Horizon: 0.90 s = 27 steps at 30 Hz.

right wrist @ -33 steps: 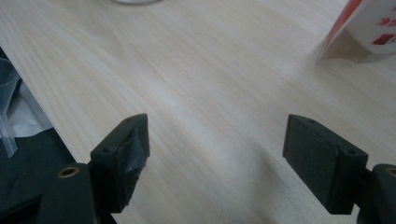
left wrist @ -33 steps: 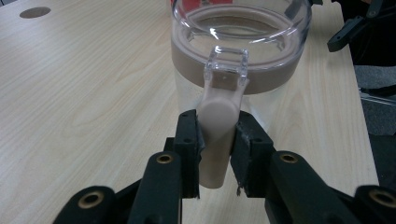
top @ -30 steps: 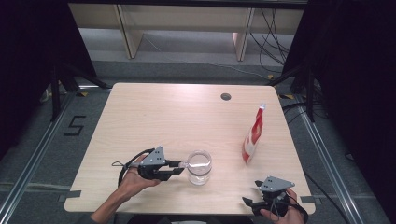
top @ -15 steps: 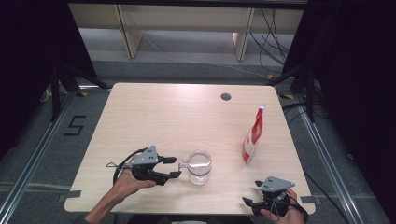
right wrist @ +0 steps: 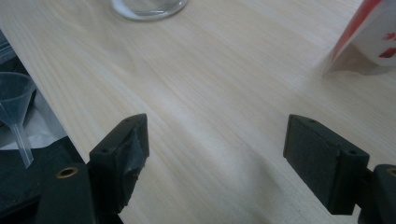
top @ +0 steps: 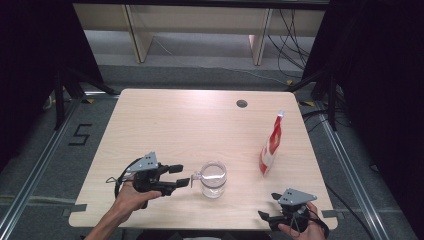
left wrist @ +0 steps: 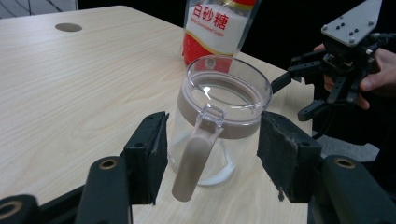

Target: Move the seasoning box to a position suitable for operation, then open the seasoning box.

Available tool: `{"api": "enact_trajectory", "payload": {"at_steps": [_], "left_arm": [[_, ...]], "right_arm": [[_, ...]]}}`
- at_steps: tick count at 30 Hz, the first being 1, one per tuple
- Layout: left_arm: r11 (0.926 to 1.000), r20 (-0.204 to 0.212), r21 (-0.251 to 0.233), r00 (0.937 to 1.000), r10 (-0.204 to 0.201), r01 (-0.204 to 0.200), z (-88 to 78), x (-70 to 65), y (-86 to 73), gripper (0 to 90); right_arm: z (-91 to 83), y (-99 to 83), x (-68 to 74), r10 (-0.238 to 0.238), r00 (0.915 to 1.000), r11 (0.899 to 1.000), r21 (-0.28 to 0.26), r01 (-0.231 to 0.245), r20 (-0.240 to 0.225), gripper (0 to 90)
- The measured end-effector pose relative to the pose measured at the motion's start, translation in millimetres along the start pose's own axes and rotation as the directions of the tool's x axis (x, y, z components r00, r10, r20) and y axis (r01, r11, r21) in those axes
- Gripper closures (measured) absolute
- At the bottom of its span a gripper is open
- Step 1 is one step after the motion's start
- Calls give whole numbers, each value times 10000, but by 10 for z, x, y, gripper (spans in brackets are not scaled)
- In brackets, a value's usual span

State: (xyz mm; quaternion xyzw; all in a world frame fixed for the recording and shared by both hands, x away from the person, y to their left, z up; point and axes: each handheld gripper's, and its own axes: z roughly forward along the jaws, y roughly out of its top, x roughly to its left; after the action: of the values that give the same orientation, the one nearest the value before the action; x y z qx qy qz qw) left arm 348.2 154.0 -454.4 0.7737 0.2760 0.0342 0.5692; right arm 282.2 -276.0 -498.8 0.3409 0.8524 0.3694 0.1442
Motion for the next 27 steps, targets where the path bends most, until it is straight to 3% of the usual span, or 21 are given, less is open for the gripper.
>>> {"api": "enact_trajectory", "payload": {"at_steps": [3,4,6,8,12,17,22,23,25,27], "left_arm": [[9997,-100,-47,9996,-253,252,17,-54,38,397],[9998,2,-75,9998,-184,184,23,-68,50,393],[9999,-174,-41,9997,-141,140,26,-111,77,393],[9999,-218,-52,9996,-161,160,38,-139,99,380],[9999,-600,81,9982,-54,59,52,-189,111,353],[10000,-662,72,9978,-31,36,45,-224,90,343],[9999,-628,-54,9980,115,-119,26,-237,139,378],[10000,-668,-35,9977,74,-76,20,-249,148,395],[9996,-582,-36,9979,281,-283,21,-246,166,426],[9991,-533,-97,9977,415,-420,25,-249,176,469]], "right_arm": [[-4,-2,-8,-37,9999,9999,125,38,-143,231],[-6,-4,-4,-40,9999,10000,71,40,-114,231],[-14,-8,-3,-252,9996,9997,-7,252,88,231],[-31,-12,20,25,10000,9999,102,-26,61,232],[-40,-21,24,-108,9999,9999,126,108,53,231],[-9,-9,22,-264,9997,9996,139,264,16,231],[-7,-8,30,-308,9995,9993,190,308,44,232],[-7,-9,41,-104,9999,9997,243,104,6,232],[11,-6,13,-365,9993,9992,137,365,-25,232],[22,3,12,-256,9997,9995,179,256,-23,231]]}}
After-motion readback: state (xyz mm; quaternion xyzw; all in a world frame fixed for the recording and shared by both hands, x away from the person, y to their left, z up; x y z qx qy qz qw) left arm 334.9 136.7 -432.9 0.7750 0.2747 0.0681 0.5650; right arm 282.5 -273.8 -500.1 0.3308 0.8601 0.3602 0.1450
